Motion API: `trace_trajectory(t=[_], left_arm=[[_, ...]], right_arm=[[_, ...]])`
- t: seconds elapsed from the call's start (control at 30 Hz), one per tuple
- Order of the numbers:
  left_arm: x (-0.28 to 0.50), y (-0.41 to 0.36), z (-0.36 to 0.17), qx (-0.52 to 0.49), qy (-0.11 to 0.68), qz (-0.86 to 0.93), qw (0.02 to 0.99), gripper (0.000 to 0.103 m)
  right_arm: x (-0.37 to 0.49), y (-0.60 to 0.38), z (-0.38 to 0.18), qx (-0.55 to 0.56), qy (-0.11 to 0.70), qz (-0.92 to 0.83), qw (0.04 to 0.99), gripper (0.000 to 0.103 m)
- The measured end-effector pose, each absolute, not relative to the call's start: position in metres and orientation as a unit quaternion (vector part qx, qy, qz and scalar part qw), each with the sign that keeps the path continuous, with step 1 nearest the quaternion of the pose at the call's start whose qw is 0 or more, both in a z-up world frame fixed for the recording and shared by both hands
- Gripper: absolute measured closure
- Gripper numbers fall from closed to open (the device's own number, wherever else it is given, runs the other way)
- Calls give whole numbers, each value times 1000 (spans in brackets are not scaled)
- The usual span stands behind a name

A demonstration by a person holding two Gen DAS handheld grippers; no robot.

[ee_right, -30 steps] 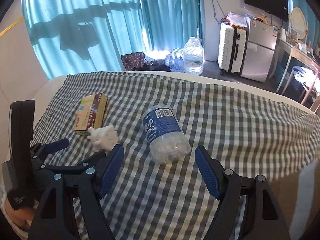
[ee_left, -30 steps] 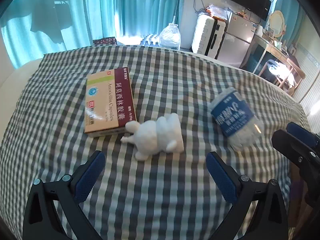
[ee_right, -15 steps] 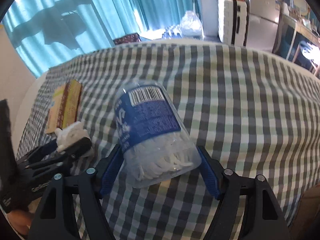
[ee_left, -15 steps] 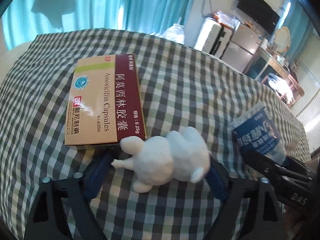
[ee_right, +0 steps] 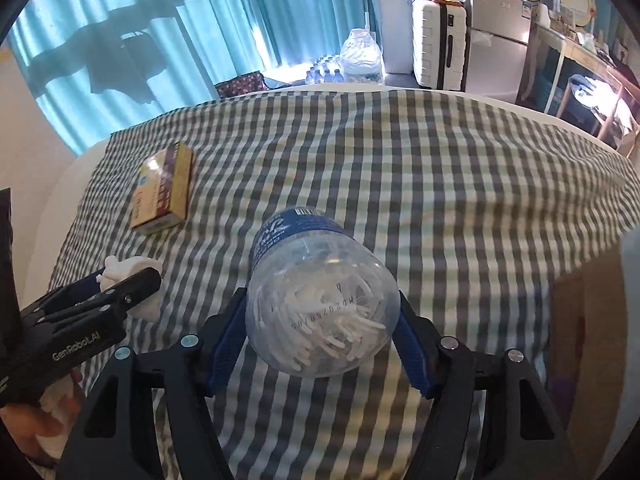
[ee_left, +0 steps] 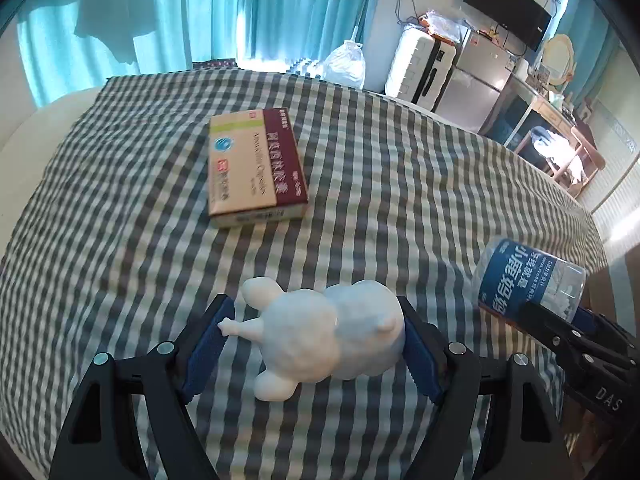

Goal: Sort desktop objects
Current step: 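Grasp the cotton-swab bottle with right tool while left grasps the white toy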

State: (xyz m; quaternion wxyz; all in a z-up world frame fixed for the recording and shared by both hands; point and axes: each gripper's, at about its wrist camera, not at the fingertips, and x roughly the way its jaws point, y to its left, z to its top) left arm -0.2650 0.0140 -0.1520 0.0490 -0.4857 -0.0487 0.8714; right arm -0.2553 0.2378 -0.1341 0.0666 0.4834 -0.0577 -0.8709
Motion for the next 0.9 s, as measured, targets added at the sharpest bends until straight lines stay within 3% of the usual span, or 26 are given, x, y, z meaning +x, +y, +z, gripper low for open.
trace_trajectory(t=[0.47,0.9], left_arm=[[-179,23,-114,-472,-27,879,51,22],[-188,11,-175,-514,-18,857,26,22]], right_arm=[[-154,216,-108,483,-72,-868,89,39],[-160,194,-167,511,-100,-847,106,39]])
